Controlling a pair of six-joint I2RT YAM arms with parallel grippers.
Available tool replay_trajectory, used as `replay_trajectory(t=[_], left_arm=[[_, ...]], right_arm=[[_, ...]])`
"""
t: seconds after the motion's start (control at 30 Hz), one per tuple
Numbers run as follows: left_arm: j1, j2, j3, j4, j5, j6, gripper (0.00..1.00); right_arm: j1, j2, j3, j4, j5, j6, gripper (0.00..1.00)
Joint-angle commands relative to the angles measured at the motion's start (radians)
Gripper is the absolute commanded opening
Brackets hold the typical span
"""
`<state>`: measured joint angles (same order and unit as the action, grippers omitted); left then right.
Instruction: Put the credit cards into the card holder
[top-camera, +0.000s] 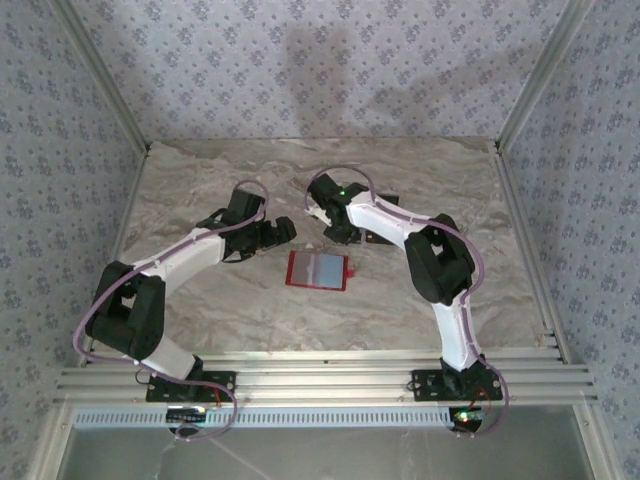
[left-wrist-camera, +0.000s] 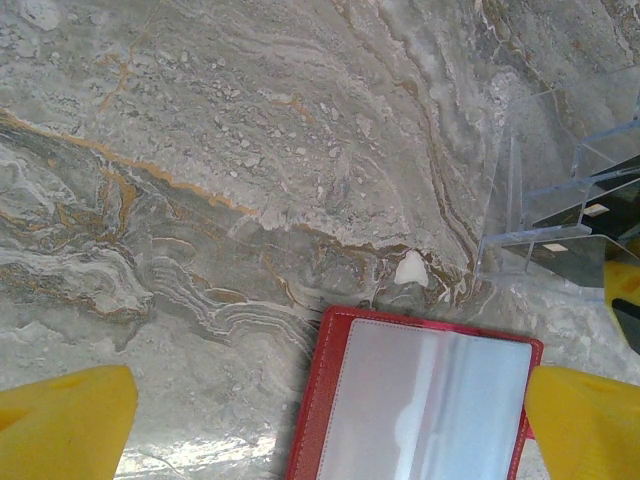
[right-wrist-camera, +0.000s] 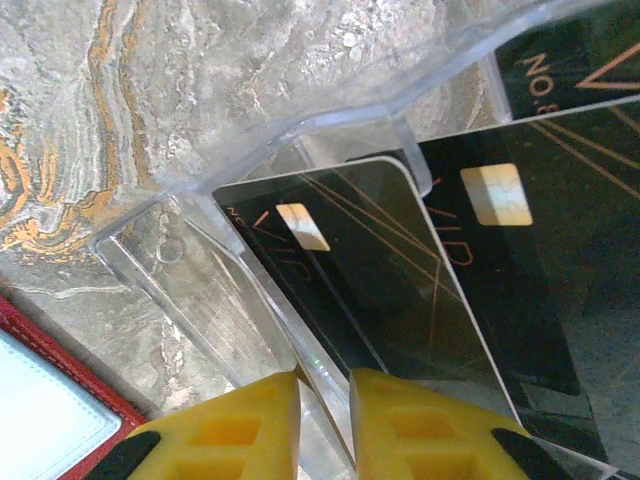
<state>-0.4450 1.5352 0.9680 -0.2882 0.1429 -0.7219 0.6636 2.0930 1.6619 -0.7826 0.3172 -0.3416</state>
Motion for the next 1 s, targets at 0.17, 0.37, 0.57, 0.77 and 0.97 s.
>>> replay_trajectory(t=[0.17, 0.37, 0.57, 0.77, 0.97], left_arm=[[0.004, 0.003, 0.026, 0.008, 0.017, 0.016, 1.00], [0.004, 0.003, 0.024, 0.010, 0.026, 0.016, 1.00], [0.003, 0.002, 0.024, 0.007, 0.033, 0.019, 1.00], [0.004, 0.003, 0.026, 0.006, 0.037, 0.027, 1.00], [0.004, 0.003, 0.025, 0.002, 0.040, 0.029, 1.00]], right_arm=[[-0.013, -0.003, 0.035, -0.047, -0.004, -0.008, 0.15], [-0.020, -0.011, 0.052, -0.065, -0.025, -0.010, 0.13], [-0.021, -0.015, 0.062, -0.076, -0.031, -0.038, 0.06], [-0.006, -0.041, 0.064, -0.067, -0.026, -0.060, 0.00], [0.013, -0.081, 0.081, -0.067, -0.021, -0.066, 0.00]])
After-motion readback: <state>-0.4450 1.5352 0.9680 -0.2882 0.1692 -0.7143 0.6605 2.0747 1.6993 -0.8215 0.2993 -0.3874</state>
